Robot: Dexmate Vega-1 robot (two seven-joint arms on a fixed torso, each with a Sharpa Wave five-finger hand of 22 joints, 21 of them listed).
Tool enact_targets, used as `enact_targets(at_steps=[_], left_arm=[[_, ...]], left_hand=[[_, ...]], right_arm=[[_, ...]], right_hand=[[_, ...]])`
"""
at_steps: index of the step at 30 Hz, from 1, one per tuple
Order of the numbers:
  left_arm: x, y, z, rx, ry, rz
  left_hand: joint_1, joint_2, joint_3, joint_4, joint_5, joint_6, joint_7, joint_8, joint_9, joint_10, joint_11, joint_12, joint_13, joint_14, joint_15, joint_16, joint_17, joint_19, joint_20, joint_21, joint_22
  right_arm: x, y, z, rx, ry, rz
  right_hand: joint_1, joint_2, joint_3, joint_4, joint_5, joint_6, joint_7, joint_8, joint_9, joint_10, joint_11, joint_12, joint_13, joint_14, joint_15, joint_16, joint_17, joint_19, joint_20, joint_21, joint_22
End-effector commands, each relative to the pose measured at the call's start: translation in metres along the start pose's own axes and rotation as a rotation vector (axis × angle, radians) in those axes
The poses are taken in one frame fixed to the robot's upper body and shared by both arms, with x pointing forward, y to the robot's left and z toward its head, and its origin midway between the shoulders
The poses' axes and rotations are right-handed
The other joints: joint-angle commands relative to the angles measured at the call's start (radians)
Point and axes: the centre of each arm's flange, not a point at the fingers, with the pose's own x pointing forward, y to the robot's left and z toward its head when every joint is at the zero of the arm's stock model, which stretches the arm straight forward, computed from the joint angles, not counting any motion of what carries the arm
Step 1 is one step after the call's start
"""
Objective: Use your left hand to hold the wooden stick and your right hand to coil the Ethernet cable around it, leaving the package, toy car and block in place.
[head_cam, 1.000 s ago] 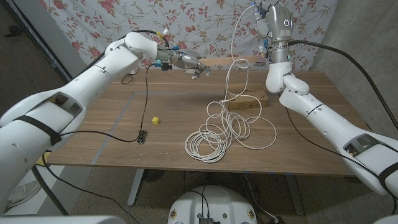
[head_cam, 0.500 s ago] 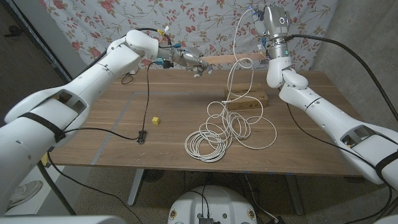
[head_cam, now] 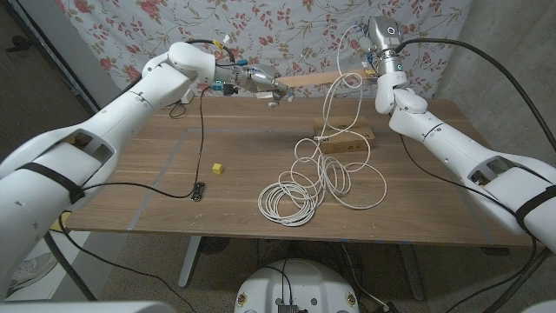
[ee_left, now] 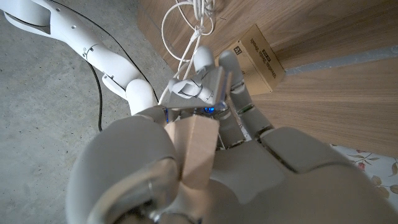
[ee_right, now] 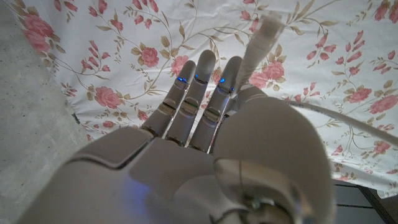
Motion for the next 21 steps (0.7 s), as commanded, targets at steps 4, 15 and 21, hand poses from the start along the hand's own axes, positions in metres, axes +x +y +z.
enact_targets(at_steps=[4, 15, 21], left_arm=[[-0.018, 0.005, 0.005, -0.006, -0.099, 0.101], [-0.018, 0.005, 0.001, -0.009, -0.122, 0.176], [-0.015, 0.006, 0.003, -0.006, -0.131, 0.202]], left_hand=[[0.000, 0.010, 0.006, -0.001, 0.007, 0.003, -0.002, 0.004, -0.003, 0.004, 0.002, 0.006, 0.001, 0.001, -0.006, 0.486, 0.261, -0.003, -0.001, 0.008, -0.002], [-0.002, 0.009, 0.007, -0.001, 0.007, 0.003, -0.004, 0.006, -0.006, 0.003, 0.002, 0.006, 0.001, -0.003, -0.007, 0.490, 0.261, -0.006, -0.002, 0.013, -0.002], [-0.002, 0.009, 0.007, -0.001, 0.007, 0.004, -0.003, 0.008, -0.007, 0.004, 0.003, 0.006, 0.001, -0.004, -0.005, 0.491, 0.261, -0.007, -0.002, 0.014, -0.004]], right_arm=[[-0.005, 0.020, -0.038, -0.085, 0.105, 0.153], [-0.018, 0.028, -0.040, -0.034, 0.120, 0.159], [-0.033, 0.036, -0.038, 0.010, 0.109, 0.169]], right_hand=[[0.011, 0.012, 0.003, 0.007, 0.007, 0.116, 0.030, 0.001, 0.001, -0.006, 0.000, -0.004, 0.000, 0.004, -0.103, -0.006, 0.005, -0.006, -0.107, 0.009, -0.004], [0.014, 0.013, 0.001, 0.013, 0.009, 0.118, 0.032, 0.002, -0.001, 0.000, 0.002, -0.002, -0.005, 0.007, -0.103, -0.014, 0.008, -0.007, -0.105, 0.016, -0.012], [0.017, 0.013, 0.001, 0.014, 0.009, 0.119, 0.034, 0.003, -0.001, 0.000, 0.003, -0.002, -0.006, 0.009, -0.103, -0.017, 0.009, -0.008, -0.105, 0.019, -0.016]])
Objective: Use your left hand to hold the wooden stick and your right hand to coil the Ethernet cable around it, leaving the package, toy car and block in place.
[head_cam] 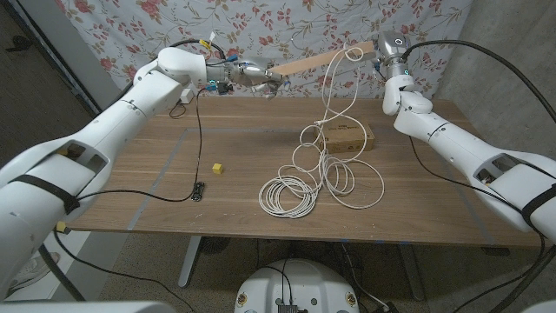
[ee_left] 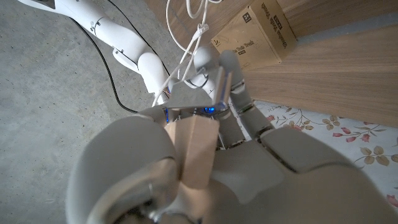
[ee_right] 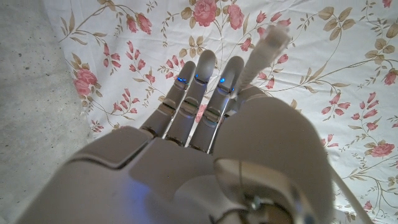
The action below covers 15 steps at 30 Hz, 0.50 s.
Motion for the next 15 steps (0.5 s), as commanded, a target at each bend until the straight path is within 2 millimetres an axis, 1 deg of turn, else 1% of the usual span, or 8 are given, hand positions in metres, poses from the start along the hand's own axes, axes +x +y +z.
enact_targets(at_steps=[1, 5, 6, 9, 15], left_arm=[[0.003, 0.000, 0.001, 0.001, -0.026, 0.058], [0.006, 0.000, 0.001, -0.001, -0.032, 0.057], [0.008, 0.000, 0.002, 0.002, -0.032, 0.060], [0.012, 0.001, 0.002, 0.003, -0.019, 0.050], [0.027, 0.006, -0.003, 0.010, 0.055, 0.009]], left_hand=[[-0.003, 0.009, 0.008, -0.001, 0.007, 0.001, -0.005, 0.008, 0.002, 0.003, 0.003, 0.006, 0.001, 0.005, -0.008, 0.483, 0.261, -0.006, -0.002, 0.007, 0.000], [-0.004, 0.008, 0.008, -0.001, 0.007, 0.000, -0.006, 0.009, 0.002, 0.003, 0.003, 0.006, 0.001, 0.005, -0.007, 0.485, 0.261, -0.007, -0.003, 0.007, -0.001], [-0.004, 0.008, 0.008, -0.001, 0.008, 0.002, -0.005, 0.010, 0.000, 0.003, 0.002, 0.006, 0.001, 0.004, -0.007, 0.485, 0.261, -0.008, -0.003, 0.009, 0.000], [-0.005, 0.008, 0.008, 0.000, 0.008, 0.001, -0.006, 0.010, 0.000, 0.003, 0.002, 0.006, 0.001, 0.004, -0.007, 0.486, 0.261, -0.010, -0.002, 0.009, 0.000], [-0.005, 0.008, 0.009, 0.000, 0.008, 0.003, -0.005, 0.012, -0.003, 0.004, 0.001, 0.007, 0.001, 0.004, -0.006, 0.488, 0.261, -0.009, -0.003, 0.010, -0.002]], right_arm=[[-0.022, 0.018, -0.002, 0.055, -0.002, 0.027], [-0.034, 0.029, -0.003, 0.080, 0.005, 0.046], [-0.041, 0.034, -0.005, 0.098, 0.012, 0.057], [-0.055, 0.042, -0.005, 0.121, 0.028, 0.065], [-0.087, 0.057, -0.002, 0.187, 0.049, 0.077]], right_hand=[[0.016, 0.012, 0.001, 0.006, 0.004, 0.119, 0.034, 0.005, 0.003, 0.000, 0.003, -0.001, -0.001, 0.009, -0.104, -0.003, 0.005, -0.003, -0.100, 0.007, 0.000], [0.018, 0.011, 0.000, 0.007, 0.005, 0.120, 0.035, 0.005, 0.003, 0.000, 0.003, 0.000, -0.001, 0.010, -0.103, -0.005, 0.006, -0.004, -0.100, 0.008, -0.003], [0.018, 0.011, 0.000, 0.007, 0.005, 0.120, 0.036, 0.005, 0.003, 0.000, 0.003, 0.000, -0.001, 0.010, -0.103, -0.005, 0.006, -0.005, -0.100, 0.009, -0.003], [0.020, 0.011, 0.000, 0.008, 0.005, 0.122, 0.036, 0.006, 0.003, 0.001, 0.004, 0.001, 0.000, 0.013, -0.103, -0.007, 0.007, -0.005, -0.100, 0.011, -0.006], [0.023, 0.010, -0.001, 0.008, 0.006, 0.122, 0.038, 0.007, 0.005, 0.004, 0.003, 0.003, -0.001, 0.014, -0.103, -0.010, 0.007, -0.006, -0.101, 0.014, -0.009]])
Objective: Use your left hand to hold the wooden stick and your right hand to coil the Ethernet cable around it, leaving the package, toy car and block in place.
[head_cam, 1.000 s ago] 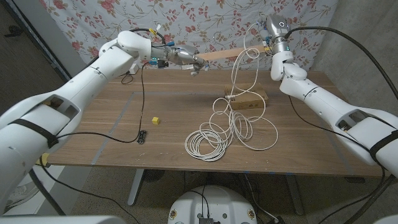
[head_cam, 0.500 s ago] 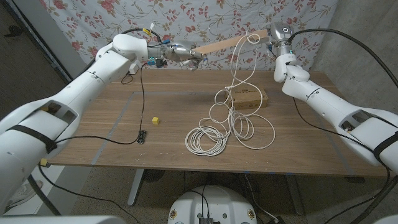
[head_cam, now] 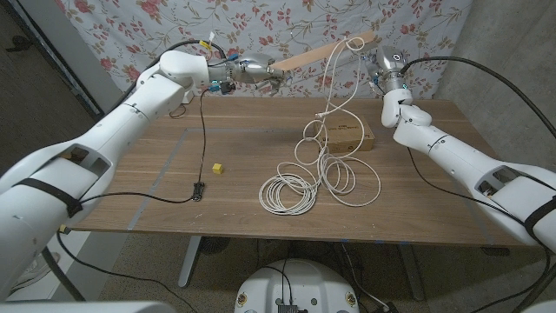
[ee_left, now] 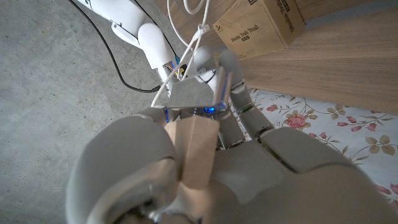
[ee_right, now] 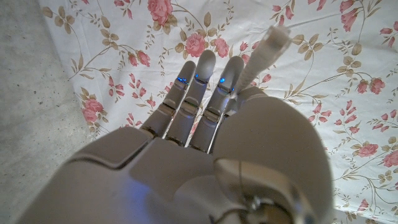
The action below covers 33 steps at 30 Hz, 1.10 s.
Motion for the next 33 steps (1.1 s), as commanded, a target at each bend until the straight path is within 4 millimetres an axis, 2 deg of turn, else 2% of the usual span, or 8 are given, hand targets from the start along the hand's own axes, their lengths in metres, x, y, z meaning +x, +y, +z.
enact_targets(at_steps=[1, 16, 22, 33], left_arm=[[0.022, 0.006, -0.006, 0.014, 0.088, -0.040], [0.053, 0.016, -0.006, 0.050, 0.123, -0.076], [0.062, 0.021, -0.004, 0.064, 0.110, -0.055], [0.069, 0.027, 0.000, 0.090, 0.105, -0.038]], left_hand=[[-0.006, 0.008, 0.009, 0.000, 0.002, 0.001, -0.006, 0.005, 0.001, 0.006, 0.001, 0.007, 0.001, 0.005, -0.005, 0.488, 0.260, -0.005, 0.003, 0.012, 0.000], [-0.007, 0.008, 0.011, -0.001, 0.003, 0.003, -0.003, 0.010, -0.002, 0.009, 0.002, 0.007, 0.001, 0.006, -0.003, 0.494, 0.260, -0.004, 0.004, 0.016, -0.002], [-0.008, 0.007, 0.011, -0.001, 0.003, 0.001, -0.004, 0.012, -0.003, 0.009, 0.001, 0.007, 0.001, 0.006, -0.003, 0.496, 0.260, -0.005, 0.004, 0.016, -0.004], [-0.009, 0.007, 0.012, -0.001, 0.004, 0.003, -0.005, 0.018, -0.004, 0.011, 0.000, 0.007, 0.002, 0.004, -0.004, 0.500, 0.261, -0.005, 0.004, 0.019, -0.004]], right_arm=[[-0.055, 0.034, -0.003, 0.110, 0.038, 0.036], [-0.125, 0.068, -0.017, 0.214, 0.158, 0.079], [-0.157, 0.085, -0.022, 0.237, 0.219, 0.106], [-0.204, 0.102, -0.037, 0.244, 0.352, 0.108]], right_hand=[[0.020, 0.013, 0.001, 0.006, 0.006, 0.122, 0.038, 0.006, 0.005, 0.002, 0.003, 0.005, 0.003, 0.010, -0.107, -0.007, 0.003, -0.003, -0.104, 0.007, -0.001], [0.027, 0.013, 0.000, 0.008, 0.007, 0.124, 0.042, 0.009, 0.009, 0.002, 0.009, 0.005, -0.001, 0.013, -0.107, -0.013, 0.005, -0.006, -0.104, 0.015, -0.009], [0.030, 0.013, -0.001, 0.009, 0.007, 0.124, 0.044, 0.008, 0.009, 0.000, 0.010, 0.006, 0.000, 0.015, -0.106, -0.015, 0.005, -0.008, -0.103, 0.018, -0.012], [0.035, 0.011, -0.003, 0.012, 0.008, 0.126, 0.050, 0.010, 0.013, 0.002, 0.014, 0.006, -0.004, 0.017, -0.106, -0.020, 0.006, -0.010, -0.103, 0.025, -0.019]])
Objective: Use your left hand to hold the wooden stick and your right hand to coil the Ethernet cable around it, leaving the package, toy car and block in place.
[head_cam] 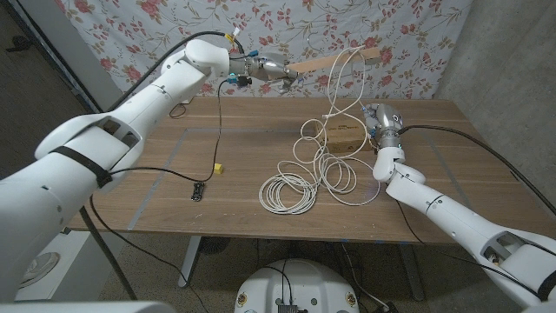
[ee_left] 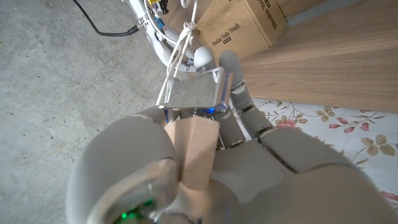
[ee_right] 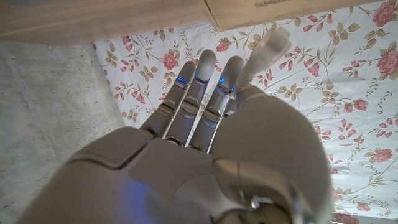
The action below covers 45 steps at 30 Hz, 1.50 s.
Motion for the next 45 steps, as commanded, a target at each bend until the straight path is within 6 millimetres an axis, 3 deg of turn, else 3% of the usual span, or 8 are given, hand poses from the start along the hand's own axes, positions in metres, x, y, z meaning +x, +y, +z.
enact_targets(at_steps=[1, 30, 39, 45], left_arm=[[0.011, 0.009, 0.005, 0.031, -0.005, 0.017], [0.015, 0.018, 0.006, 0.062, -0.019, 0.046], [0.019, 0.019, 0.003, 0.069, 0.003, 0.037], [0.022, 0.019, 0.002, 0.075, 0.019, 0.036]], left_hand=[[0.000, 0.003, 0.007, 0.002, 0.004, 0.004, -0.003, 0.009, 0.004, 0.009, -0.003, 0.007, 0.002, 0.002, -0.006, 0.494, 0.261, -0.001, 0.000, 0.003, 0.001], [-0.002, 0.003, 0.009, 0.002, 0.005, 0.003, -0.003, 0.013, -0.006, 0.010, -0.001, 0.007, 0.002, -0.001, -0.006, 0.501, 0.260, -0.002, 0.000, 0.007, 0.001], [-0.002, 0.004, 0.010, 0.002, 0.005, 0.000, -0.002, 0.015, -0.007, 0.010, -0.001, 0.007, 0.002, -0.002, -0.004, 0.503, 0.260, -0.002, 0.000, 0.006, -0.001], [-0.003, 0.004, 0.010, 0.001, 0.005, -0.001, -0.004, 0.014, -0.011, 0.010, -0.002, 0.007, 0.002, -0.002, -0.004, 0.504, 0.260, -0.002, 0.000, 0.007, -0.001]], right_arm=[[-0.052, 0.022, -0.032, 0.022, 0.145, 0.006], [-0.129, 0.012, -0.081, -0.032, 0.439, -0.069], [-0.132, 0.001, -0.076, -0.003, 0.427, -0.122], [-0.125, -0.028, -0.058, 0.137, 0.345, -0.174]], right_hand=[[0.016, 0.011, 0.001, 0.002, 0.004, 0.126, 0.050, 0.007, 0.005, 0.002, 0.006, 0.008, 0.001, 0.010, -0.098, -0.003, 0.002, -0.004, -0.102, 0.010, -0.001], [0.028, 0.011, -0.004, 0.006, 0.006, 0.127, 0.053, 0.008, 0.011, 0.002, 0.009, 0.011, -0.002, 0.015, -0.098, -0.010, 0.003, -0.008, -0.101, 0.025, -0.013], [0.031, 0.012, -0.005, 0.009, 0.006, 0.127, 0.054, 0.005, 0.009, 0.000, 0.010, 0.012, 0.000, 0.018, -0.098, -0.012, 0.004, -0.011, -0.100, 0.030, -0.016], [0.033, 0.012, -0.007, 0.010, 0.005, 0.127, 0.054, 0.005, 0.010, 0.000, 0.009, 0.013, 0.000, 0.019, -0.098, -0.014, 0.004, -0.013, -0.099, 0.034, -0.019]])
